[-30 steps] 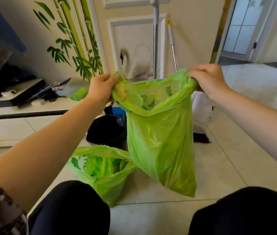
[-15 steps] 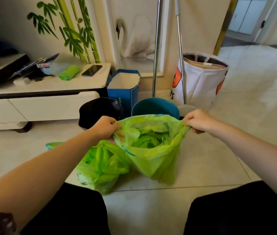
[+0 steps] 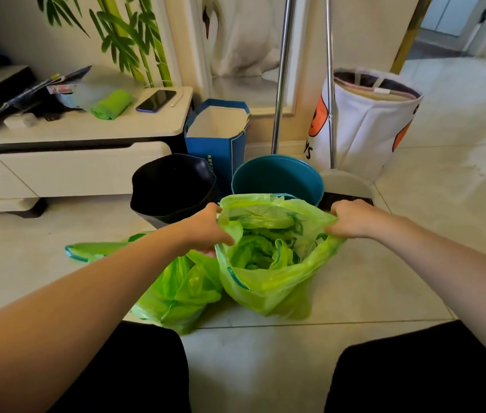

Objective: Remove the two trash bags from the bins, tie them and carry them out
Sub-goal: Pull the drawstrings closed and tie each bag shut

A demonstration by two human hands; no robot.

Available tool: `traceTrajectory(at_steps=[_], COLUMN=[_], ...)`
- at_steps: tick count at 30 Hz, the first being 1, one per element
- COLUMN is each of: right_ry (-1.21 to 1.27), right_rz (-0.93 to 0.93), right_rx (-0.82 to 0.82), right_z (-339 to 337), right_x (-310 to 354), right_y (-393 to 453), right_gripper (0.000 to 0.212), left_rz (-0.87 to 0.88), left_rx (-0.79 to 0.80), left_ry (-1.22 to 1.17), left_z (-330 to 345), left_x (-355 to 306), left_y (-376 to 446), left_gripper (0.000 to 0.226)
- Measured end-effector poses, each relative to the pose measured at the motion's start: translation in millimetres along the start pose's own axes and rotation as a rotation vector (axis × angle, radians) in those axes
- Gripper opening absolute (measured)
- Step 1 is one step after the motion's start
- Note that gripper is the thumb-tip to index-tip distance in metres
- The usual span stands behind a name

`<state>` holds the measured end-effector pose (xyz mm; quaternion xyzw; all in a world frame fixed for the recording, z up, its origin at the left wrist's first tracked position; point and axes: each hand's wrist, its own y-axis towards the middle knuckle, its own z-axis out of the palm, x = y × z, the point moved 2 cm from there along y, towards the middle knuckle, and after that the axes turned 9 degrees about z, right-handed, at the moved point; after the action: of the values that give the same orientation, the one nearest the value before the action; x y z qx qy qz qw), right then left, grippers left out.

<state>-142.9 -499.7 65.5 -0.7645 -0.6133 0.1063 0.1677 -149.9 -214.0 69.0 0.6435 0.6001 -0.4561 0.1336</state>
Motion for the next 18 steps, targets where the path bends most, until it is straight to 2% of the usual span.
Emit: traceTrajectory(at_steps=[3,5,7,9,12,14,18], right_ry=[0.023,0.111,0.192,0.240,0.279,0.314,0.398], right_rz=[-0.050,-0.090,-0.105,-0.109,-0.130,-0.135,-0.146], right_rx=[0.021,0.018,0.022,0.037,0.070,0.081,0.059], right_z=[-4.5,-7.2,-7.9,-6.9,-5.4,-5.4,-5.7], right_x=[13.0,23.1,30.8,36.7,43.2,48.4,58.5], right_y=[8.6,12.0,15.0,19.0,25.4,27.3,29.8], right_gripper=[0.025,0.027,0.031,0.039,0.048,0.049,0.047], left_rz=[0.134,0.264,0.389,0.463,0.534,0.557,0.609], left_rx=[0.031,0.043,0.093,0.138,0.046,-0.008,0.099], left_ry=[-0.012,0.167,0.392,0.638,0.954,1.034,1.108], left_z=[4.4,4.5,5.1,7.5,14.8,21.0,32.2], left_x=[-10.1,-16.0,-16.5,-11.6,-3.8,-2.1,2.0], left_y=[-2.4,-5.3,-10.0,-15.4,-20.1,-22.5,-25.3], left_gripper=[0.102,0.115,0.115,0.104,0.071,0.054,0.036])
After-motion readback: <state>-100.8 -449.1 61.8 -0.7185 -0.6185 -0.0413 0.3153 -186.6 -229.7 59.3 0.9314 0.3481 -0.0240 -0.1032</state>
